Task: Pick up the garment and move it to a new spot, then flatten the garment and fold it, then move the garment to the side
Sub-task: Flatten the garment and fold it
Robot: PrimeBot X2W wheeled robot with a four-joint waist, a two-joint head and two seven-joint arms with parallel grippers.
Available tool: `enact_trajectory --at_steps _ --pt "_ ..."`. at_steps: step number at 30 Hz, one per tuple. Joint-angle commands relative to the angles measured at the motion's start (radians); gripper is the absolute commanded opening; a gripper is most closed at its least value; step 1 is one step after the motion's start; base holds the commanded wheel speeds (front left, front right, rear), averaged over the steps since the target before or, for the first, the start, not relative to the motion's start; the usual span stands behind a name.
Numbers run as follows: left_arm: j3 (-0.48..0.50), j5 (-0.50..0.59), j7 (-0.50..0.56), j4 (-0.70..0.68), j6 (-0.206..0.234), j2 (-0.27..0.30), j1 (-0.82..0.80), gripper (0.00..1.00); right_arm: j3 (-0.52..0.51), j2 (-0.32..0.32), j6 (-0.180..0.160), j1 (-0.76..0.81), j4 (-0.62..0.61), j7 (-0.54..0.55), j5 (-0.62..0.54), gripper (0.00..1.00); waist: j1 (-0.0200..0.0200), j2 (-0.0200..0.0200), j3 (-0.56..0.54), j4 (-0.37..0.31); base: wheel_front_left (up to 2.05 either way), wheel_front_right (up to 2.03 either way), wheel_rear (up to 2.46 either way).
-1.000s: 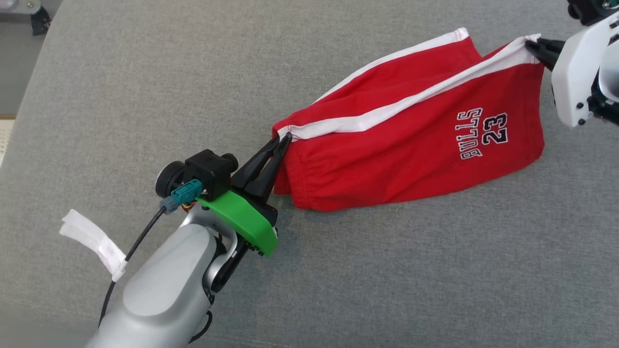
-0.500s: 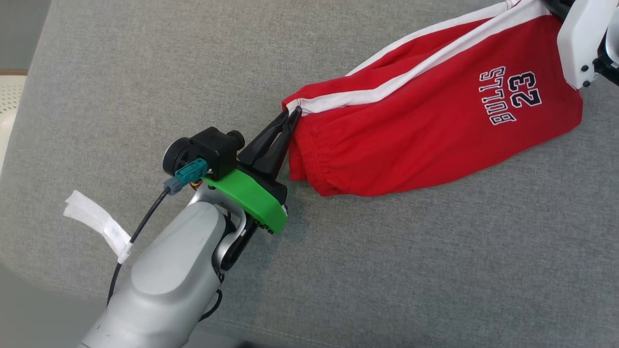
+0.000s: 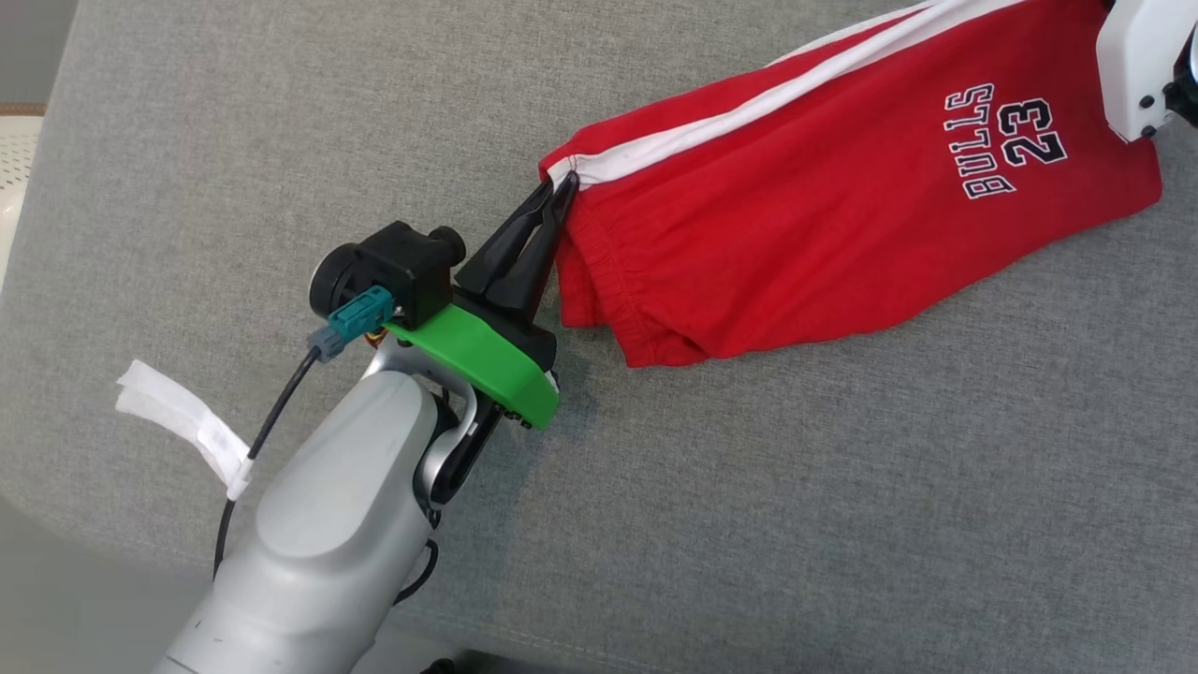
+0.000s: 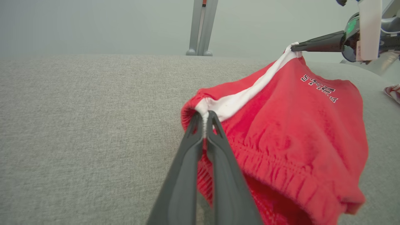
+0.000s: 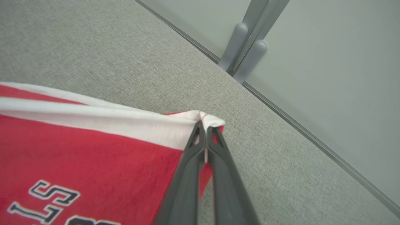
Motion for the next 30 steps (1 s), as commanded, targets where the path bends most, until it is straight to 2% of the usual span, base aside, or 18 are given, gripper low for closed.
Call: enact_trajectory --at_steps 1,2,3,4,5,15,19,23,26,30 --pt "0.000 0.014 -0.005 0.009 -0.003 0.000 -0.006 0.24 0.005 0.000 -0.002 -0.006 0.014 -0.009 0.015 0.00 -0.0001 0.0000 0.000 -0.001 0.00 0.00 0.00" --pt "0.000 0.014 -0.005 0.012 -0.003 -0.002 -0.007 0.40 0.009 0.002 -0.002 -0.008 0.022 -0.014 0.017 0.00 -0.0001 0.0000 0.000 -0.002 0.00 0.00 0.00" --pt "0.002 0.014 -0.005 0.015 -0.003 -0.004 -0.008 0.73 0.011 0.004 -0.002 -0.016 0.033 -0.029 0.013 0.46 -0.0001 0.0000 0.001 -0.003 0.00 0.00 0.00" --pt "0.003 0.015 -0.005 0.017 -0.003 -0.005 -0.009 0.97 0.012 0.008 -0.002 -0.019 0.043 -0.038 0.014 1.00 -0.0001 0.0000 0.001 -0.003 0.00 0.00 0.00" --pt "0.005 0.016 -0.005 0.021 -0.003 -0.005 -0.010 1.00 0.015 0.013 -0.002 -0.022 0.051 -0.054 0.017 1.00 -0.0001 0.0000 0.001 -0.004 0.00 0.00 0.00" --pt "0.029 0.033 -0.005 0.049 -0.003 0.000 0.024 1.00 0.023 0.045 -0.002 -0.008 0.153 -0.166 0.036 1.00 -0.0001 0.0000 -0.062 -0.018 0.00 0.00 0.00" --pt "0.062 0.039 -0.005 0.045 0.000 0.007 0.055 1.00 0.005 0.068 -0.002 0.031 0.171 -0.278 0.049 1.00 -0.0001 0.0000 -0.123 -0.033 0.00 0.00 0.00" --pt "0.133 0.024 -0.005 0.016 0.023 0.013 0.110 1.00 -0.031 0.090 -0.002 0.103 0.155 -0.385 0.077 1.00 -0.0001 0.0000 -0.199 -0.066 0.00 0.00 0.00" --pt "0.177 0.034 -0.004 -0.016 0.035 0.021 0.152 1.00 -0.075 0.106 -0.002 0.157 0.135 -0.409 0.077 1.00 -0.0001 0.0000 -0.255 -0.091 0.00 0.00 0.00" --pt "0.250 0.049 -0.004 -0.083 0.062 0.026 0.222 1.00 -0.274 0.118 -0.002 0.243 0.047 -0.411 0.005 1.00 -0.0001 0.0000 -0.322 -0.132 0.00 0.00 0.00"
